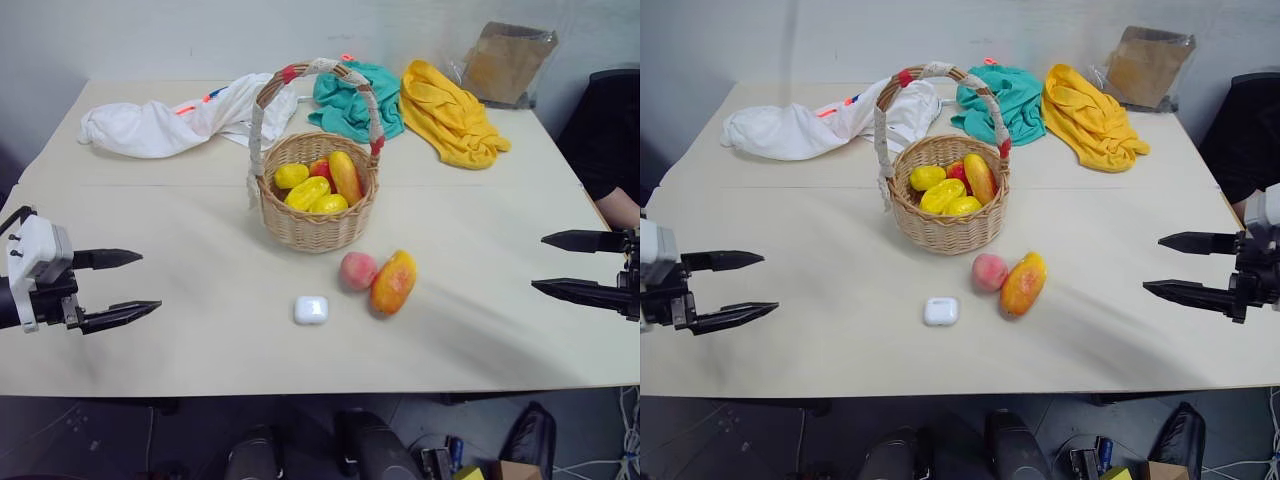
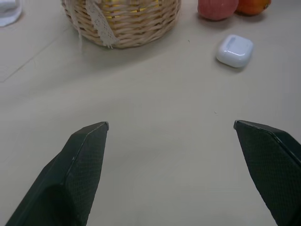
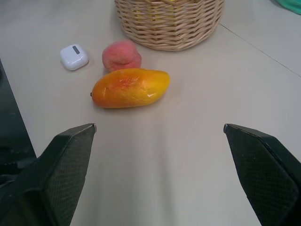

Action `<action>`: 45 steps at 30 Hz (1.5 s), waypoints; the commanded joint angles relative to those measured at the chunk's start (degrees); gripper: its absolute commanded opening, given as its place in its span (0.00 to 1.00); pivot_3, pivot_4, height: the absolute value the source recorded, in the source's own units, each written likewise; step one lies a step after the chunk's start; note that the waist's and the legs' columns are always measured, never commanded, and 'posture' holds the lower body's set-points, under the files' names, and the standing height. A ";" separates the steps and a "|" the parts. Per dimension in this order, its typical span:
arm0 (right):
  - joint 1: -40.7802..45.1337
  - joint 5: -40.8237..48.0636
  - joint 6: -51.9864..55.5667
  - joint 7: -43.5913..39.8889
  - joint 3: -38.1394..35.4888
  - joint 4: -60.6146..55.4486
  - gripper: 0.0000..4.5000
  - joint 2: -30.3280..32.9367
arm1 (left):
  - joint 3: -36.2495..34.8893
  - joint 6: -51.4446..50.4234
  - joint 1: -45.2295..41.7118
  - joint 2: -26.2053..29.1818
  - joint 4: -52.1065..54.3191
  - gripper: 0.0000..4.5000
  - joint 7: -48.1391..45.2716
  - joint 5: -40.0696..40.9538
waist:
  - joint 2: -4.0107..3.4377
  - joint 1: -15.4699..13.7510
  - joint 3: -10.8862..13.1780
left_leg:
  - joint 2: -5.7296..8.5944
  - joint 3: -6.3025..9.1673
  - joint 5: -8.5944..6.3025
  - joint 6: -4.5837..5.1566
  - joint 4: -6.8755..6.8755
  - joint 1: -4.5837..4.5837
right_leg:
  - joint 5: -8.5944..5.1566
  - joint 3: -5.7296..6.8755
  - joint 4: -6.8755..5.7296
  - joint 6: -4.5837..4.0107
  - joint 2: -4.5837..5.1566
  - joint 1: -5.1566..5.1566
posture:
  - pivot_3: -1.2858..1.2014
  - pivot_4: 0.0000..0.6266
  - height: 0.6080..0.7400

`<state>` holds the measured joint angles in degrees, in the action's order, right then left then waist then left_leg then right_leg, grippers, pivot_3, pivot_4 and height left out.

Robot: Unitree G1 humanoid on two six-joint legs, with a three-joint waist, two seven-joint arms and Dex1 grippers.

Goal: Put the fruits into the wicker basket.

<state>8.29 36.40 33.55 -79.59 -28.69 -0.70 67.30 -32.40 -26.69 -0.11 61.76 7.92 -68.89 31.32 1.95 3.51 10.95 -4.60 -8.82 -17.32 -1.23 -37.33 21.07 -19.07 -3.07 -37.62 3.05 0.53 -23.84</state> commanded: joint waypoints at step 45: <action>-0.93 18.50 10.60 20.51 1.95 -34.71 1.00 -6.22 | 52.39 11.58 -33.87 -29.50 -16.92 0.60 3.69 -24.86 | 0.02 -0.49 -0.02 | 0.02 0.19 -0.02 0.13 -0.77 0.13 | 0.09 -0.10 -0.28 0.30 -0.08 0.21 | 0.52 0.24 1.00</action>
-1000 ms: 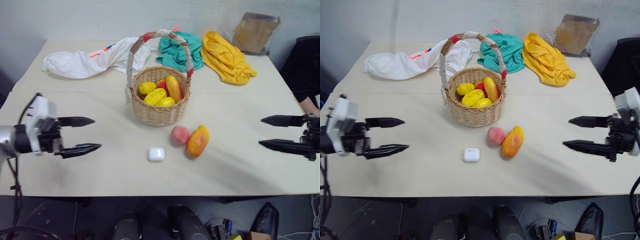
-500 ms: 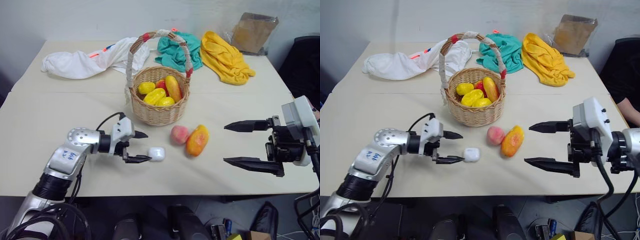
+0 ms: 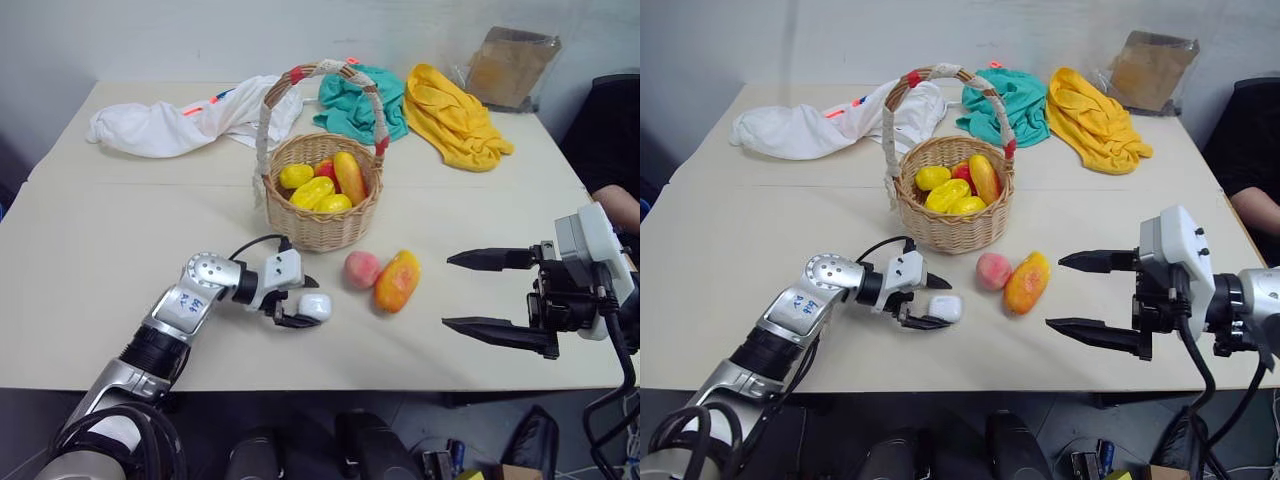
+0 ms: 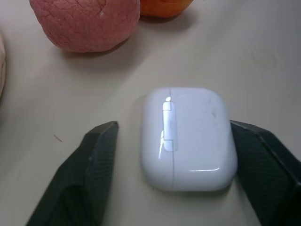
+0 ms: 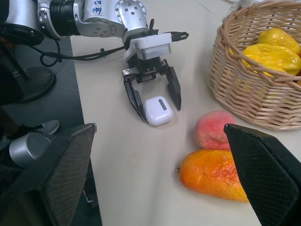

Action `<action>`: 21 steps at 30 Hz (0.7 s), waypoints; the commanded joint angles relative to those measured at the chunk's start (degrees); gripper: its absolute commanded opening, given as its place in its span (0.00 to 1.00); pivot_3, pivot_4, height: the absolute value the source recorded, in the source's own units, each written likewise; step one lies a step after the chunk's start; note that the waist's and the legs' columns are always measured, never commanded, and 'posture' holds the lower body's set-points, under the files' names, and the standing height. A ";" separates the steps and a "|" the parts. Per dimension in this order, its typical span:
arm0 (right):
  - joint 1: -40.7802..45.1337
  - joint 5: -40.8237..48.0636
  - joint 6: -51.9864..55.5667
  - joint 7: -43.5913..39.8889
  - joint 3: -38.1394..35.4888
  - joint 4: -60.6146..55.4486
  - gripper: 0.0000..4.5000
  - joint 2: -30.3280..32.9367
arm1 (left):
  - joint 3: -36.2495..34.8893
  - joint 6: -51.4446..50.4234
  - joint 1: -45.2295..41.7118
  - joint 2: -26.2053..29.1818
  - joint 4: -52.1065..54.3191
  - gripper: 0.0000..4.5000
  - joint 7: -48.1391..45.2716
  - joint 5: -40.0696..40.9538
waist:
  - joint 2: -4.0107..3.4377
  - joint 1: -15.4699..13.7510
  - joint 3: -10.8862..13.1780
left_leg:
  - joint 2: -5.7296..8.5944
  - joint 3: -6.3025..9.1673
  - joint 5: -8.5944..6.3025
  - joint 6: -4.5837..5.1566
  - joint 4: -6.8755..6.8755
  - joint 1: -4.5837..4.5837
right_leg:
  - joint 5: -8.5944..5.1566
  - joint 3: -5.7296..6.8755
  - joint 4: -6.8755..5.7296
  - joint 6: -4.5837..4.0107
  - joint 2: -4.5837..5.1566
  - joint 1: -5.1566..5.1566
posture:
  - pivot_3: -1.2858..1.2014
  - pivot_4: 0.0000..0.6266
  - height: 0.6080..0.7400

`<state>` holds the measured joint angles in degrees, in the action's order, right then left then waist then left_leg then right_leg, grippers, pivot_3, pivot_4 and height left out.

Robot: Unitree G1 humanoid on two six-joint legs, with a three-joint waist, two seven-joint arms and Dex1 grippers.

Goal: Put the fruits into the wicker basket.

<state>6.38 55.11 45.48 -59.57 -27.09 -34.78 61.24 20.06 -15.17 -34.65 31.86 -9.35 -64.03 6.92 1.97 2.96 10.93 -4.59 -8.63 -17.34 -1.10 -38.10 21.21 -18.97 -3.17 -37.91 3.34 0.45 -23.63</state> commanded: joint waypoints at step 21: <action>18.62 -11.13 -6.11 -0.25 23.08 9.52 1.00 -6.87 | -44.50 -23.66 31.97 9.99 17.00 0.64 26.31 7.68 | 0.08 1.64 -0.02 | -0.04 0.16 -0.05 0.01 0.06 -0.02 | -0.04 0.03 -0.06 -0.07 0.07 -0.07 | 0.52 0.24 1.00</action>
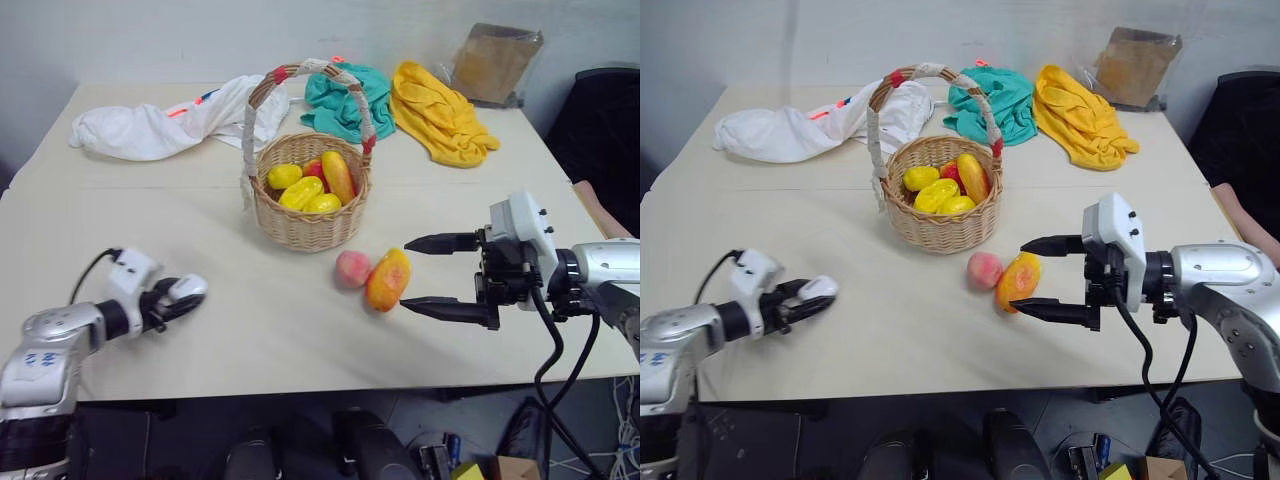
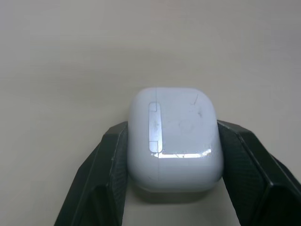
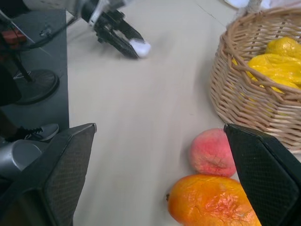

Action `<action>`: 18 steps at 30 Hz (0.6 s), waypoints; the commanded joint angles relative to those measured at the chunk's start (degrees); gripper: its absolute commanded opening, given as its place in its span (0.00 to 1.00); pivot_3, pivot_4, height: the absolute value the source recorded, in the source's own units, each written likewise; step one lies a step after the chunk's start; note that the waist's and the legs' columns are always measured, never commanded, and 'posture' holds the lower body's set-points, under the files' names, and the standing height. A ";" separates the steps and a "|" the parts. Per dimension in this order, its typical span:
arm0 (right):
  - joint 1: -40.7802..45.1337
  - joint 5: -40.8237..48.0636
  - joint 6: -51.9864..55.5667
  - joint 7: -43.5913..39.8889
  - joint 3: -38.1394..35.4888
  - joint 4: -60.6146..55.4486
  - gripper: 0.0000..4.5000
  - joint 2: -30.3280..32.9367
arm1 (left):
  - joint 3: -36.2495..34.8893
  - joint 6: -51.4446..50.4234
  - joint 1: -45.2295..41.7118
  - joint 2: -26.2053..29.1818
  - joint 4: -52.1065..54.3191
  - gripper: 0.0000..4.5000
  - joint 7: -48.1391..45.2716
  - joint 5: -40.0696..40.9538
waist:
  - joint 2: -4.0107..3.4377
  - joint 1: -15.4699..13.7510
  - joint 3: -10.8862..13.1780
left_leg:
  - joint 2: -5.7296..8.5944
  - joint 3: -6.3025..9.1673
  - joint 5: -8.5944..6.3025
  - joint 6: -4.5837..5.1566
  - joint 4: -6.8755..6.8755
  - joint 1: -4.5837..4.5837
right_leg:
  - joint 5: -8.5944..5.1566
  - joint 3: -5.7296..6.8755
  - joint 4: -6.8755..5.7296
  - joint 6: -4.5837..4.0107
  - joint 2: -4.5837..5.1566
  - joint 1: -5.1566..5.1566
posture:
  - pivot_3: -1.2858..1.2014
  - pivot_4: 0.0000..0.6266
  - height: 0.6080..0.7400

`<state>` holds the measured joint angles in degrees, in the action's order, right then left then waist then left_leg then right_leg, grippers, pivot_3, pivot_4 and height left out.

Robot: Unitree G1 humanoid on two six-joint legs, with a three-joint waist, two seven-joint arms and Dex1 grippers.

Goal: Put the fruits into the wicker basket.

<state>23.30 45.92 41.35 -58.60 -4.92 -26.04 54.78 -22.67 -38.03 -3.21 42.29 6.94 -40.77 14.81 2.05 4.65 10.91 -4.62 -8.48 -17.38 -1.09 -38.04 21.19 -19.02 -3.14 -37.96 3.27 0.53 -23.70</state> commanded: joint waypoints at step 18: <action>10.13 -15.19 -3.13 3.22 11.14 9.11 1.00 -9.67 | -22.22 -17.80 2.13 15.49 27.04 1.00 -18.54 39.86 | 0.08 -1.04 0.00 | -0.03 -0.03 -0.11 -0.16 0.02 0.00 | -0.09 0.09 0.03 -0.16 0.01 -0.03 | 0.52 0.24 1.00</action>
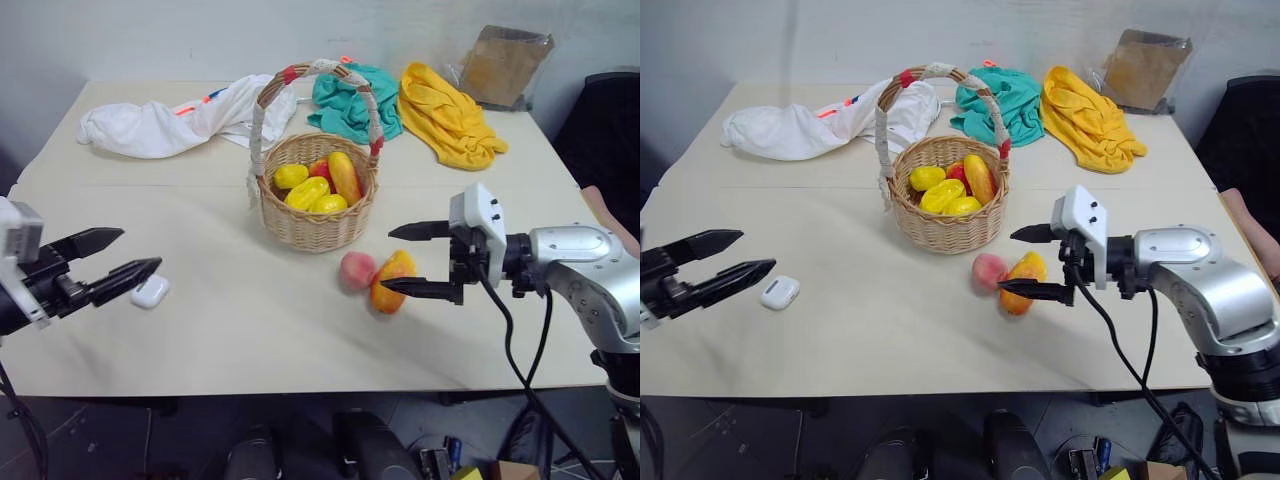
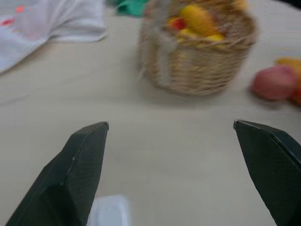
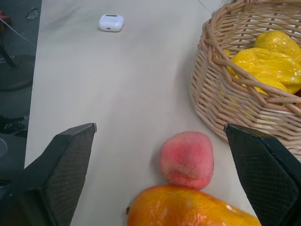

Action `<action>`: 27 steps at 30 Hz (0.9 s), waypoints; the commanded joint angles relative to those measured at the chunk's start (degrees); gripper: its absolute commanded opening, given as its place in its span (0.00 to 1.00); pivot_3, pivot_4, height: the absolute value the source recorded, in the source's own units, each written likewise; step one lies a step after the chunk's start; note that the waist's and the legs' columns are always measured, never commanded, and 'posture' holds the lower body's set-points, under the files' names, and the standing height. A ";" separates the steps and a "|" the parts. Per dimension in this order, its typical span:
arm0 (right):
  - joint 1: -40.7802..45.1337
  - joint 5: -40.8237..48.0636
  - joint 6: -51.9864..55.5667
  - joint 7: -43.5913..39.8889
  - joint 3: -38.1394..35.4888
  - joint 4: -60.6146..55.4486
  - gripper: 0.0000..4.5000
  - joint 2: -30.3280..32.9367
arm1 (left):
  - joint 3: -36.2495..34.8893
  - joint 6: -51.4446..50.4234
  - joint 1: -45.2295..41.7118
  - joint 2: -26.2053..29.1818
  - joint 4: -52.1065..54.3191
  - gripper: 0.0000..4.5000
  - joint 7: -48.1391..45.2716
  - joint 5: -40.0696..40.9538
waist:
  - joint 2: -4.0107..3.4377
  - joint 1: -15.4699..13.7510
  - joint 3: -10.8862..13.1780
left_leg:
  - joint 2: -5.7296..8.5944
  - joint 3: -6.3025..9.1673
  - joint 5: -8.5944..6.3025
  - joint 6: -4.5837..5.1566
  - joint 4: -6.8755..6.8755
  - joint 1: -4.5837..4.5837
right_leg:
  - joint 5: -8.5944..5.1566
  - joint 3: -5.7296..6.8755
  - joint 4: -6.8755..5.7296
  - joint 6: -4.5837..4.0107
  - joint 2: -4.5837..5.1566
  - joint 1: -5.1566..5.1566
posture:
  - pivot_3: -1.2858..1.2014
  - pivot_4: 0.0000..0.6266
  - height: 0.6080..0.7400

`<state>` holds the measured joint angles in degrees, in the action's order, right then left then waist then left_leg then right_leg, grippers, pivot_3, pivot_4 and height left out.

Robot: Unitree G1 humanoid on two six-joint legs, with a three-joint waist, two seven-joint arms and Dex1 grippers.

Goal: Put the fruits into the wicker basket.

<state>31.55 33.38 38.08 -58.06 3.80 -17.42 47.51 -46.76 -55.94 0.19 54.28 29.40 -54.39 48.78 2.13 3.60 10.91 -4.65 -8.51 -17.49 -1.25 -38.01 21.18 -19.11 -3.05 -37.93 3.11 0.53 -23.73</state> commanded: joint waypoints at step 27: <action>6.64 -4.08 9.55 4.02 1.77 0.92 0.50 -11.49 | 21.31 10.30 -16.06 7.24 0.34 1.00 -4.30 4.65 | -0.06 1.17 0.02 | 0.03 -0.30 0.13 -0.15 -0.03 0.45 | -0.07 -0.23 -0.43 -0.01 -0.16 -0.72 | 0.52 0.24 1.00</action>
<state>36.57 24.62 46.83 -51.85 10.13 -12.97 35.22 -23.74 -46.61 -15.41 61.64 30.38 -59.24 53.07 2.07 4.76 10.93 -4.62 -8.81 -17.36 -1.40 -38.04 21.63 -19.17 -3.28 -38.37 3.10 0.38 -24.44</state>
